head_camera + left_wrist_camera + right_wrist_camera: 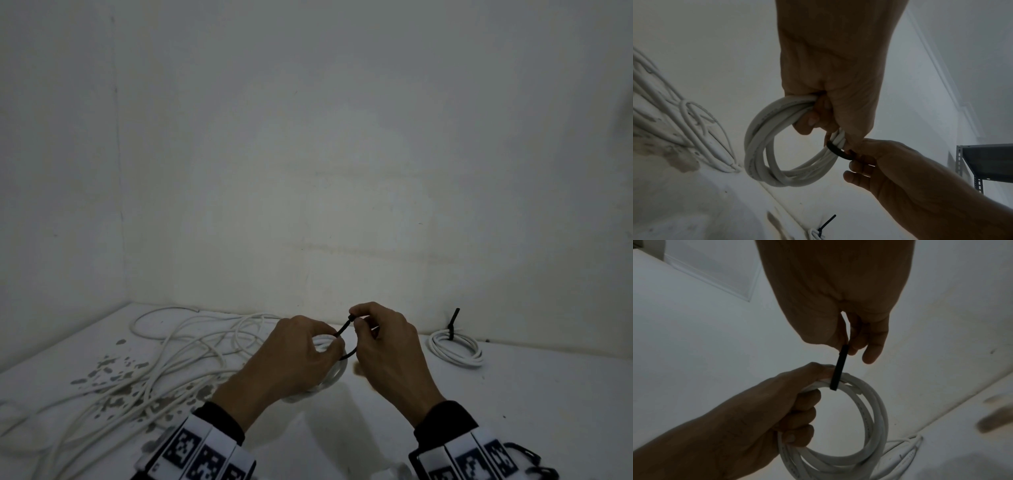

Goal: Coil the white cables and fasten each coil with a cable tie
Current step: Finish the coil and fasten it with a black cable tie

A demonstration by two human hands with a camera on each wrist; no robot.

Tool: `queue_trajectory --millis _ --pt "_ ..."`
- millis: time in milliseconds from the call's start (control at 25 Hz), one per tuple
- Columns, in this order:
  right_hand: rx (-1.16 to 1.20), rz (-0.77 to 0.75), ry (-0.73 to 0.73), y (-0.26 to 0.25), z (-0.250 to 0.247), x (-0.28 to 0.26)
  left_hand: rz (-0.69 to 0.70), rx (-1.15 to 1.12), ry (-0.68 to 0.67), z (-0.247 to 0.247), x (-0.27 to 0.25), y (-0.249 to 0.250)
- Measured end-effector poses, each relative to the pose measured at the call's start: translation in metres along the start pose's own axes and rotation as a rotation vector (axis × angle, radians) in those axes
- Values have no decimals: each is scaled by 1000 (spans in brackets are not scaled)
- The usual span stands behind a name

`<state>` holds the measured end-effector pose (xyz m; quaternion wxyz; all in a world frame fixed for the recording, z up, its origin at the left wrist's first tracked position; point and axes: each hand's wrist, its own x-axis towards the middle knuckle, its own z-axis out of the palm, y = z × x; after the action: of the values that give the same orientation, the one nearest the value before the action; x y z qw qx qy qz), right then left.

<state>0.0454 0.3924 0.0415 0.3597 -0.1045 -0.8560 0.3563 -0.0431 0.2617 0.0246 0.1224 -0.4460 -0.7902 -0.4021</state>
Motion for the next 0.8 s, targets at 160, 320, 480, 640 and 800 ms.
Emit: queue_trajectory --millis 160,320,480,640,800 --pt "11 71 -12 2 1 -1 13 41 4 7 0 -3" --pt "48 118 -19 1 1 -3 38 52 6 9 0 -2" --pt "53 144 -26 3 1 -2 77 100 10 8 -1 0" --pt "56 147 -43 6 1 -1 87 154 10 6 -2 2" --pt "33 106 -56 7 2 -1 68 176 -2 5 -3 4"
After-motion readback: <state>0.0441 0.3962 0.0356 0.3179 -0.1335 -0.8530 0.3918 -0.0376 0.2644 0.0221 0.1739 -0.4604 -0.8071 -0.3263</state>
